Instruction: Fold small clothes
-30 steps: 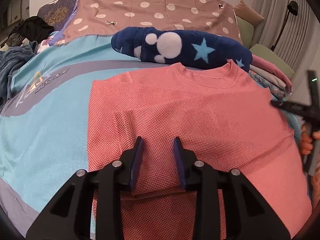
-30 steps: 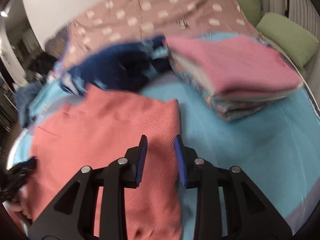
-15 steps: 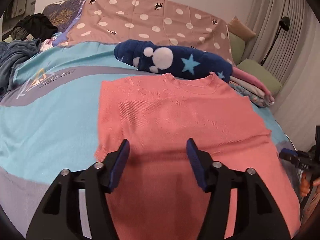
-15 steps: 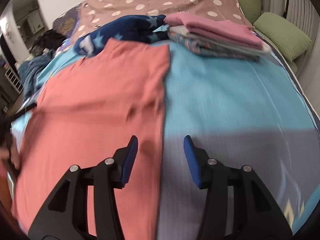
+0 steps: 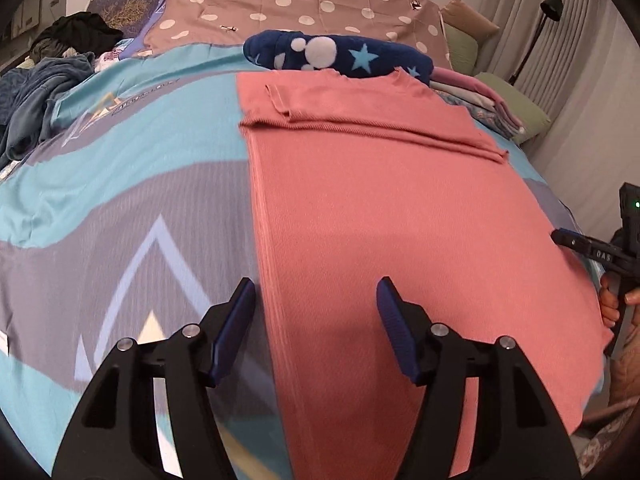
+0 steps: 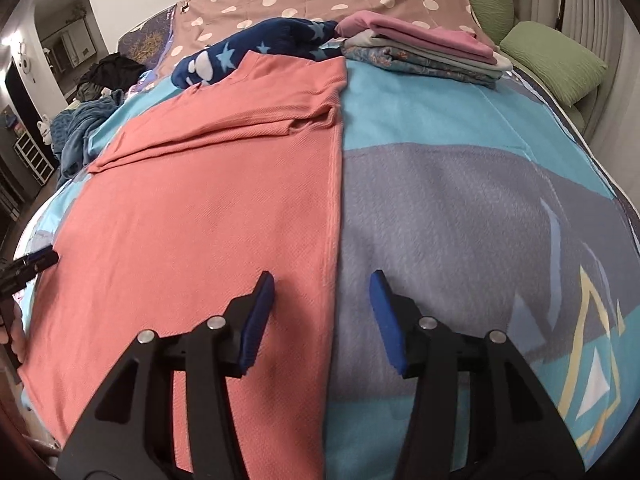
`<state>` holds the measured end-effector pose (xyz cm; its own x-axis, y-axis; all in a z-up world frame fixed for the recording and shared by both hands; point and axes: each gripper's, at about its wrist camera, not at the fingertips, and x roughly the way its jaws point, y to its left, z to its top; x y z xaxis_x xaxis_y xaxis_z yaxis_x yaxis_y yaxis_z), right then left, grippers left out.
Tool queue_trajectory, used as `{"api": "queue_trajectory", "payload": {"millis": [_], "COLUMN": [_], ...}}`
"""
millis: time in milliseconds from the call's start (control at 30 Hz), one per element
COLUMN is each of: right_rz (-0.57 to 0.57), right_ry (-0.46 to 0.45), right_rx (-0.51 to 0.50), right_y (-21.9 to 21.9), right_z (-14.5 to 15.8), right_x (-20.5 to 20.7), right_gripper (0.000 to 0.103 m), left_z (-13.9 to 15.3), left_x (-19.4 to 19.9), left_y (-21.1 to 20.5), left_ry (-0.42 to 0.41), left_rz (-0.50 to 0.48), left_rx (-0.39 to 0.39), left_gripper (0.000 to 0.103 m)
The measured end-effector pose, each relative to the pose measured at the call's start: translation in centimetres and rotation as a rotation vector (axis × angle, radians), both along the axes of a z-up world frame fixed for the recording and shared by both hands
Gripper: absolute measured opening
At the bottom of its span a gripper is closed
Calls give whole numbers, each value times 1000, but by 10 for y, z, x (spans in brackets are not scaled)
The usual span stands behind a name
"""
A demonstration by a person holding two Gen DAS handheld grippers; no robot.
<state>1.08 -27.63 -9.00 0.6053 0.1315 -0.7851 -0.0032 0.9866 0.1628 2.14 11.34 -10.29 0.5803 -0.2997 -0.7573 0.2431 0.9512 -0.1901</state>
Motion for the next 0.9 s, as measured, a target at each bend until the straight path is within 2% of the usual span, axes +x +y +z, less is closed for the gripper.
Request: {"api": "queue_trajectory", "payload": {"millis": [167,400,433,533,600,733,767,800,833,900], "right_rz": [-6,14,21,40,46,100,126,140,143,156], "right_ry": [0,6,7,21,31,67,71,69,67,61], "right_rx": [78,202,216,288,351,460,474,481,493,534], "right_y": [-12,-29,-29,-35,-42,-44,-42,-41,-41,-41], "right_z": [0,-2,-1,-2,-2,-4,-5,-7,-8,-11], "right_x": [-30,-83,-88,-105,-116,-130,-131,-132,-131,-127], "right_gripper": [51,51,51,51,51,55,57,61,63,64], "left_z": [-3,-5,-6,-8,-10,-13,-13,-14,-15,-17], "left_x": [-32,-71,-75,-87,-94,-105,-104,-103,-101,-96], "left_y": [14,18,19,25,29,28,27,27,28,29], "left_ry": [26,22,25,41,60,66,69,74,81,90], "left_rz": [-34,-74,-77,-72,-69,-81,-84,-84,-89,-95], "left_rx": [-155,-230,-247,-303,-345,-366,-373,-387,-421,-457], "left_gripper": [64,62,59,36,27,27,28,35,38,38]}}
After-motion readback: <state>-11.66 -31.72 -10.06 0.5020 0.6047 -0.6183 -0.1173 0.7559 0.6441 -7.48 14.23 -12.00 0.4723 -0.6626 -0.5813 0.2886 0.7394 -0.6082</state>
